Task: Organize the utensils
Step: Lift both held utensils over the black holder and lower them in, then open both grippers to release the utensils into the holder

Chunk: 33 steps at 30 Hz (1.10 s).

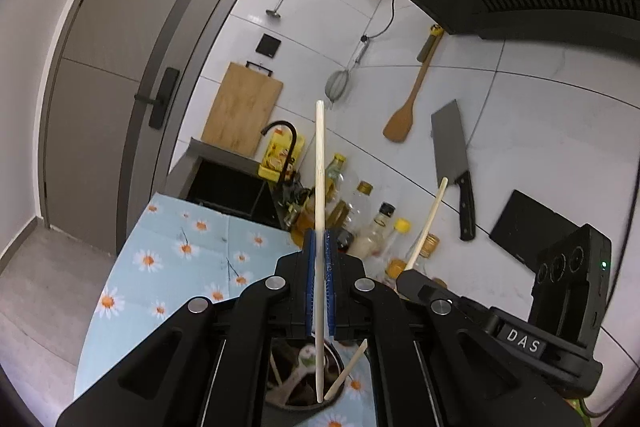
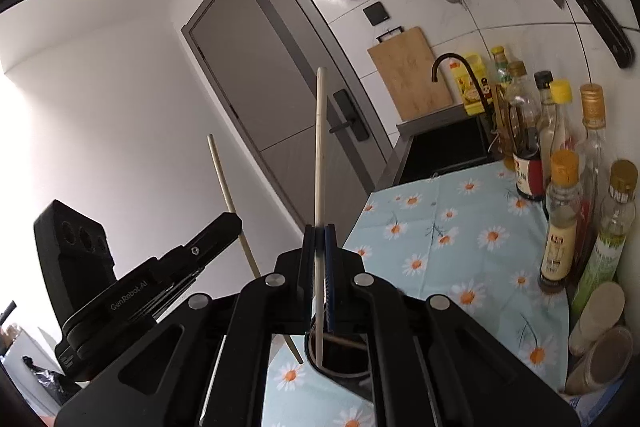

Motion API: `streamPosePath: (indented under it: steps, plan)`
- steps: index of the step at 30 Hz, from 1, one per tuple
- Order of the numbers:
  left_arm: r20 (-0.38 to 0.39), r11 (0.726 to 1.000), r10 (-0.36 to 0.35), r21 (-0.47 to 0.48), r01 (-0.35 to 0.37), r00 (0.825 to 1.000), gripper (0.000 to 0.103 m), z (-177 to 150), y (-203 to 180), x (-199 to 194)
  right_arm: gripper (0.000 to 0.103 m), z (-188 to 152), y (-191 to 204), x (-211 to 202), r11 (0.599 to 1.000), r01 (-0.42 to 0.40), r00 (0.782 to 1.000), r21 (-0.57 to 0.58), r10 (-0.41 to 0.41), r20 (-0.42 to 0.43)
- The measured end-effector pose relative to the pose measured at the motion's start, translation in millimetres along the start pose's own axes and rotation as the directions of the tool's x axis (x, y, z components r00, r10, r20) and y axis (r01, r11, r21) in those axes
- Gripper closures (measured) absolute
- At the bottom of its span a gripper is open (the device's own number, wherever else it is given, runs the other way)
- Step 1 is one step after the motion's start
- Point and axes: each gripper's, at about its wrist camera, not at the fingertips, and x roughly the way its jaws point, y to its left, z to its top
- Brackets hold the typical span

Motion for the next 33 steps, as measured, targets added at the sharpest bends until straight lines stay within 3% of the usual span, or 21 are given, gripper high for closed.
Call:
streamPosePath:
  steps: [8,17,33]
  plan:
    - [0.016,0.999,0.034,0.007,-0.034,0.999,0.099,-4,6,17,0.097,4,-7,14,0.999,0.042,0.999,-0.002,-0.042,-0.004]
    - [-0.033,0.996,0.076,0.048,-0.075,0.997,0.099,-25,10,33,0.097,-11,-22,28,0.996,0.085,0.996,0.008,-0.085,-0.035]
    - [-0.110,0.993,0.090,0.090,-0.080,0.990,0.099,-49,8,41,0.097,-33,-28,43,0.995,0.104,0.990,-0.011,-0.104,-0.098]
